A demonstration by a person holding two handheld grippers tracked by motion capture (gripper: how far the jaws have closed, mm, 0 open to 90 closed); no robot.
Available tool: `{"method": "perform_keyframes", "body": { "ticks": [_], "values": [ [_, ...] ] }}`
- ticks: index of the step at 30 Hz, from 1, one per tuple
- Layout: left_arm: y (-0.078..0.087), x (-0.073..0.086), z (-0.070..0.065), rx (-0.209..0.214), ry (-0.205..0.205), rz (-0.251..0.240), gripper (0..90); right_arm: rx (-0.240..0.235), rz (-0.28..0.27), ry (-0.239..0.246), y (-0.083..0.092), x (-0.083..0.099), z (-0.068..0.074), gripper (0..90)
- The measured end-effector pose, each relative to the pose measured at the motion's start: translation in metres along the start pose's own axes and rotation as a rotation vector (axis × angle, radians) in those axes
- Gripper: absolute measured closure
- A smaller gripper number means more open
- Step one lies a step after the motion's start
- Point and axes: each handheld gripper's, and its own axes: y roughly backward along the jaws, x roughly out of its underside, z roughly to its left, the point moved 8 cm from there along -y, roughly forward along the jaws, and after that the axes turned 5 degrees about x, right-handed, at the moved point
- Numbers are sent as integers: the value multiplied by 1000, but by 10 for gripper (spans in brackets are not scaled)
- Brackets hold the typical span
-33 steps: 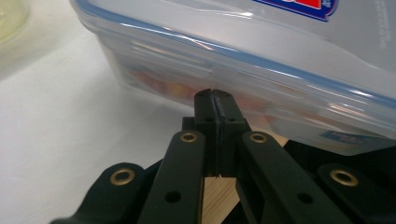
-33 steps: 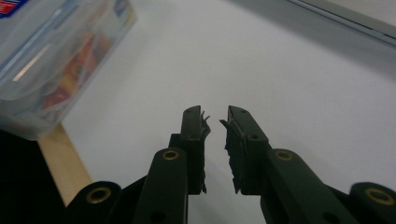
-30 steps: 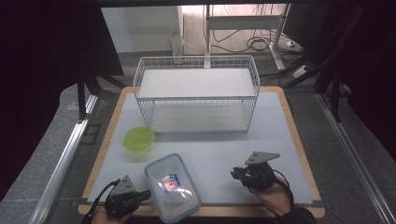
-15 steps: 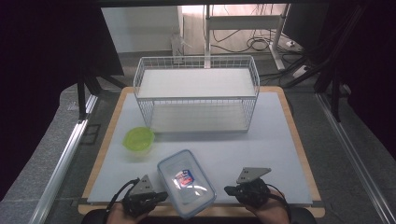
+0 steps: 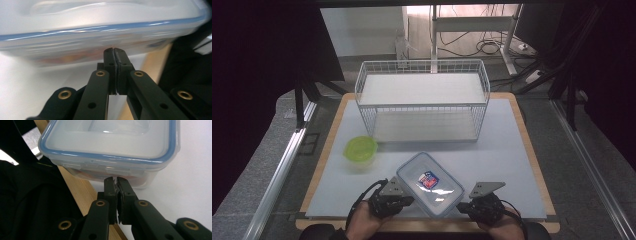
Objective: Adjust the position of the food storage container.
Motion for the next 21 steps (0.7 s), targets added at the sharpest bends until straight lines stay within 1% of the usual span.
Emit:
{"method": "perform_keyframes", "body": {
  "ticks": [1,2,4,5,6,8,9,10,11,12,15,16,17,18,19,20,21],
  "values": [
    [5,3,12,-25,22,2,890,1,-3,-4,0,0,-1,868],
    [12,5,32,-80,53,-7,891,8,-7,-17,0,-1,-3,869],
    [15,3,54,-124,89,-23,891,14,-11,-29,0,-2,-5,871],
    [16,1,64,-149,100,-28,891,14,-14,-34,0,-2,-6,874],
    [16,-2,73,-162,104,-35,890,13,-17,-44,0,-3,-6,877],
    [13,-11,86,-170,110,-56,890,21,-20,-59,0,-3,-8,890],
    [12,-15,90,-167,103,-60,890,38,-20,-65,-1,-3,-10,893],
    [10,-20,92,-152,101,-73,890,48,-20,-77,-2,-3,-12,894],
    [8,-23,94,-145,100,-80,890,48,-17,-91,-3,-4,-13,897],
    [6,-26,94,-135,102,-85,891,47,-14,-95,-4,-3,-14,896],
    [5,-27,94,-135,129,-100,900,43,-15,-110,-5,-5,-15,897],
    [5,-27,94,-135,129,-100,900,43,-15,-110,-5,-5,-15,897],
    [5,-25,94,-128,156,-113,900,62,-18,-117,-5,-6,-18,898],
    [5,-25,94,-124,172,-118,900,71,-17,-127,-5,-6,-19,898],
    [6,-24,93,-123,184,-119,900,80,-18,-134,-6,-7,-22,898],
    [6,-24,93,-123,184,-119,900,80,-18,-134,-6,-7,-22,898],
    [6,-24,92,-125,203,-121,900,91,-17,-145,-7,-9,-26,898]
  ]
}}
